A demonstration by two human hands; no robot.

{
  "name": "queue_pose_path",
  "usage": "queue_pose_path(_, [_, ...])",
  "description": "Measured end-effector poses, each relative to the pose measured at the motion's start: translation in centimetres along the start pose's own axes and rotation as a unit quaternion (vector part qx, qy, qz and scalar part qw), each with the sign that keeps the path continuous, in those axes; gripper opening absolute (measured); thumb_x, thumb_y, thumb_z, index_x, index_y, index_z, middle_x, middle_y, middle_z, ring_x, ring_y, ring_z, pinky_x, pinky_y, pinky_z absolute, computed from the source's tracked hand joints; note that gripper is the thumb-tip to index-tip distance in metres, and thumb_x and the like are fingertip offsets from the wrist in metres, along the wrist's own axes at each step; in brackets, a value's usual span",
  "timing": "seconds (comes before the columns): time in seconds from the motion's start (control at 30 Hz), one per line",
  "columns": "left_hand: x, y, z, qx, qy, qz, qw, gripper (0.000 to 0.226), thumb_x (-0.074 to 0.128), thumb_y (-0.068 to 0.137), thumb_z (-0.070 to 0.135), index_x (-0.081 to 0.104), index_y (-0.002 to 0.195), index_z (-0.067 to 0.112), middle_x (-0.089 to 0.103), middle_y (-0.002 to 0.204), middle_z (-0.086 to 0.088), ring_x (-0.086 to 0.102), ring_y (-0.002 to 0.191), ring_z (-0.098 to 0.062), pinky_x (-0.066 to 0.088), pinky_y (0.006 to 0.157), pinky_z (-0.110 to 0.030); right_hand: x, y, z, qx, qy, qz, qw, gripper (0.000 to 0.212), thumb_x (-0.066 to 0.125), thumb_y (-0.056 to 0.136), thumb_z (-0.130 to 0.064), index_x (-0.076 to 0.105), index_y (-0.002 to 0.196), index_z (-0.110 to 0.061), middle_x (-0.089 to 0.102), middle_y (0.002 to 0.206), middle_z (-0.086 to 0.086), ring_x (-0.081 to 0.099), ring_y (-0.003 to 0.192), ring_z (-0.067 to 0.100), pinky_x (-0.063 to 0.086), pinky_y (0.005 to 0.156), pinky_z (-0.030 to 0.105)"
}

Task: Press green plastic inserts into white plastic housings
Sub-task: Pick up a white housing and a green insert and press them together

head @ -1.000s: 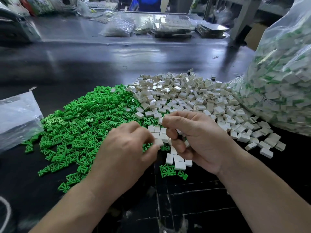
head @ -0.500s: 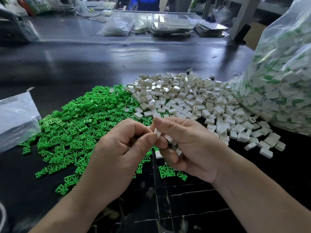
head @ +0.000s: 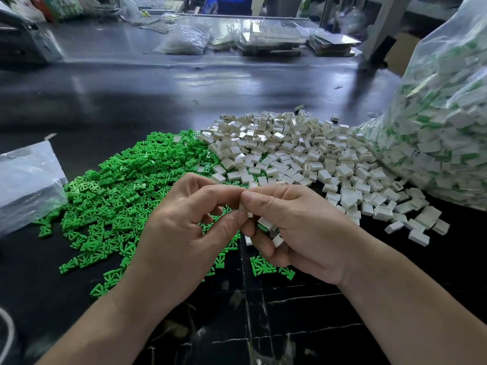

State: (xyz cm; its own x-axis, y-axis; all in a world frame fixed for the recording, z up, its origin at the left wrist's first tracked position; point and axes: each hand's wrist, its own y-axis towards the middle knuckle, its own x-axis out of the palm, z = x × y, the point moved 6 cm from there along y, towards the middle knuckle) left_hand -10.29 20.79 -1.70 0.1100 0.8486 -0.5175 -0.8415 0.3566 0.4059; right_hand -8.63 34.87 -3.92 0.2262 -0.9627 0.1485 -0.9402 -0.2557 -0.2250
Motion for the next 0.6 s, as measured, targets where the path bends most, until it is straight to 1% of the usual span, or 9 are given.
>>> queue_pose_path(0.07, [-0.1,0.1,-0.1,0.010,0.034,-0.009,0.999,0.027,0.067,0.081,0.040,0.069,0.108,0.041,0.053,0.099,0.017,0.057,0.093,-0.007,0.043,0.074,-0.010,0.0,0.0,0.2,0.005,-0.018,0.003,1.000,0.030,0.055,0.103,-0.024,0.074,0.082,-0.017,0.059,0.070,0.001,0.049,0.047,0.010,0.036,0.038,0.020])
queue_pose_path(0.13, [-0.2,0.1,-0.1,0.018,0.065,-0.016,0.998,0.028,0.066,0.081,0.040,0.070,0.108,0.037,0.051,0.101,0.020,0.054,0.095,-0.001,0.040,0.076,-0.006,0.0,0.1,0.4,0.011,-0.036,0.009,0.999,0.025,0.055,0.103,-0.023,0.073,0.092,-0.010,0.060,0.071,0.001,0.050,0.047,0.010,0.037,0.039,0.021])
queue_pose_path(0.23, [-0.2,0.2,-0.1,0.018,0.073,-0.009,0.997,0.022,0.067,0.080,0.041,0.068,0.100,0.033,0.050,0.102,0.021,0.054,0.094,0.003,0.039,0.075,-0.004,0.2,0.2,0.4,0.010,-0.023,0.005,1.000,0.020,0.054,0.103,-0.021,0.073,0.104,-0.016,0.060,0.071,0.001,0.050,0.048,0.010,0.036,0.039,0.021])
queue_pose_path(0.3, [-0.4,0.2,0.0,0.013,0.066,0.014,0.998,0.021,0.064,0.079,0.046,0.065,0.096,0.033,0.052,0.104,0.020,0.056,0.094,0.002,0.040,0.074,-0.003,0.3,0.2,0.3,0.009,0.006,-0.010,1.000,0.022,0.054,0.103,-0.025,0.073,0.095,-0.018,0.060,0.071,0.003,0.048,0.047,0.011,0.033,0.038,0.020])
queue_pose_path(0.37, [-0.6,0.2,0.3,0.011,0.051,0.034,0.998,0.021,0.061,0.077,0.047,0.063,0.094,0.035,0.054,0.107,0.019,0.058,0.098,-0.001,0.041,0.076,-0.005,0.6,0.1,0.3,0.021,0.041,-0.032,0.998,0.030,0.055,0.101,-0.035,0.071,0.081,-0.019,0.059,0.069,0.003,0.046,0.044,0.010,0.030,0.037,0.018])
queue_pose_path(0.43, [-0.6,0.1,0.6,0.016,0.038,0.038,0.998,0.023,0.062,0.077,0.047,0.060,0.095,0.033,0.056,0.108,0.019,0.059,0.101,-0.003,0.042,0.079,-0.006,0.8,0.1,0.6,0.039,0.081,-0.053,0.995,0.035,0.055,0.097,-0.041,0.070,0.075,-0.019,0.057,0.067,0.004,0.044,0.042,0.009,0.027,0.036,0.017])
queue_pose_path(0.5, [-0.5,0.1,0.9,0.024,0.011,0.033,0.999,0.026,0.063,0.077,0.046,0.059,0.097,0.030,0.059,0.109,0.017,0.061,0.101,-0.008,0.045,0.080,-0.009,1.0,0.1,0.7,0.047,0.116,-0.083,0.989,0.033,0.055,0.095,-0.040,0.067,0.074,-0.017,0.054,0.065,0.003,0.042,0.041,0.007,0.027,0.033,0.016])
queue_pose_path(0.57, [-0.4,0.1,1.0,0.024,-0.021,0.019,0.999,0.030,0.064,0.079,0.045,0.060,0.102,0.027,0.061,0.111,0.013,0.064,0.101,-0.015,0.050,0.080,-0.018,1.3,0.1,0.5,0.044,0.141,-0.112,0.983,0.029,0.055,0.094,-0.036,0.063,0.074,-0.016,0.053,0.065,0.001,0.042,0.041,0.005,0.028,0.032,0.015])
queue_pose_path(0.6, [-0.5,0.1,0.9,0.019,-0.021,0.014,1.000,0.033,0.063,0.079,0.048,0.059,0.105,0.027,0.061,0.111,0.013,0.064,0.101,-0.014,0.051,0.079,-0.020,1.3,0.1,0.4,0.037,0.151,-0.118,0.981,0.027,0.056,0.094,-0.033,0.062,0.075,-0.015,0.054,0.065,0.000,0.043,0.040,0.004,0.029,0.032,0.015])
